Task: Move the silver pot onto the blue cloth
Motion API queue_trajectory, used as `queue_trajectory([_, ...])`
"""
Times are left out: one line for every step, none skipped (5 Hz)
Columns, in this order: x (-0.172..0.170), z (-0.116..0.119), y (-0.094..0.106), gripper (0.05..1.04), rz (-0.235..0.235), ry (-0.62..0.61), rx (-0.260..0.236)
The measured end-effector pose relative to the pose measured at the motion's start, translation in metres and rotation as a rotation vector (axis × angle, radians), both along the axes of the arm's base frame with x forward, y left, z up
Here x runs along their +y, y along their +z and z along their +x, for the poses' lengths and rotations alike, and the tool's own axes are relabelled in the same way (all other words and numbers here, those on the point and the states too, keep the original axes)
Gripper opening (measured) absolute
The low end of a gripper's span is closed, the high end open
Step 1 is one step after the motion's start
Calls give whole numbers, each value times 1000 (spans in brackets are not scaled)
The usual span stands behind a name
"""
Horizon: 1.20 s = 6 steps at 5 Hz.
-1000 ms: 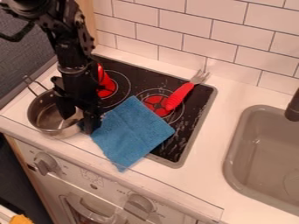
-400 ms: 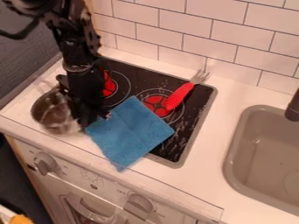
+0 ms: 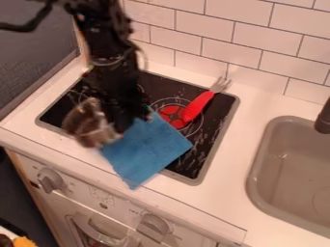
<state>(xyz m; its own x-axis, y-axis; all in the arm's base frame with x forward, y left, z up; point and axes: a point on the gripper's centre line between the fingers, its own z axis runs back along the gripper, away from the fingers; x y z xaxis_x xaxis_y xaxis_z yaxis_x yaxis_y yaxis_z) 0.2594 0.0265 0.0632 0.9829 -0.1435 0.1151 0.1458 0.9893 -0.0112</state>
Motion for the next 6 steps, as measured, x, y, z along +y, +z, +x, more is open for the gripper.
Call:
queue_trajectory([-33,10,-13,71,4,-25,18])
queue_trajectory([-43,20,-22,71,9,2,27])
queue_trajectory([-43,21,-25,100,11,23,25])
queue_trajectory([-39,16,-25,272,41,33,52])
queue_trajectory([-42,16,-5,566,50,-6,12])
queue_trajectory([-46,19,10,846,25,-51,-14])
